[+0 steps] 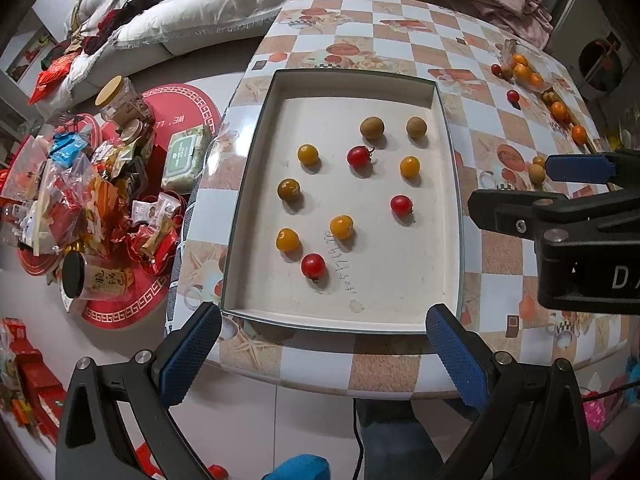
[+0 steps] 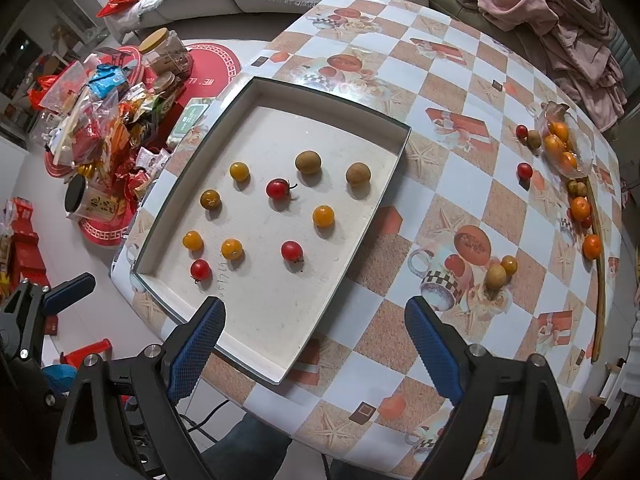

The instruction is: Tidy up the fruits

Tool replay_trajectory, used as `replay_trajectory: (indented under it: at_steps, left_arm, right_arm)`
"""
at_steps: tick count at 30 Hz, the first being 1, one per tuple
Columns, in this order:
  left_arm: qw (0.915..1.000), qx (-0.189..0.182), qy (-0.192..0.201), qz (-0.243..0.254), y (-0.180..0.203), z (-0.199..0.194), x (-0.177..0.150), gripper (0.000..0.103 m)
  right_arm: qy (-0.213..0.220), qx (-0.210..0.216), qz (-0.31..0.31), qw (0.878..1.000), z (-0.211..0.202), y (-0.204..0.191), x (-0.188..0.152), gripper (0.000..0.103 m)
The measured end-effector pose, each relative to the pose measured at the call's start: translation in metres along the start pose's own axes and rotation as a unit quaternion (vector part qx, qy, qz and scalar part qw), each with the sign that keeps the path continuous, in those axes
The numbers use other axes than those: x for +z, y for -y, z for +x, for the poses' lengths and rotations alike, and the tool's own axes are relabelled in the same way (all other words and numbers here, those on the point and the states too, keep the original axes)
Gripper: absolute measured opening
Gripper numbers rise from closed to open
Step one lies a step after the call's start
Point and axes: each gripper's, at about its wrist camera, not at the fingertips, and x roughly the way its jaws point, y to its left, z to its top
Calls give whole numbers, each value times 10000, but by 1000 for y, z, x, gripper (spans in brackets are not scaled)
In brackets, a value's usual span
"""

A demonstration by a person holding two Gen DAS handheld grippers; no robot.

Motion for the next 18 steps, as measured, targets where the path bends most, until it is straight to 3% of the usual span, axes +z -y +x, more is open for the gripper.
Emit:
replay_trajectory:
  at_steps: [18]
  left_arm:
    - [9999,26,-54,148,2,5,4,103]
  right_arm:
    - [-7,-9,21,10000,1,-3,1,93]
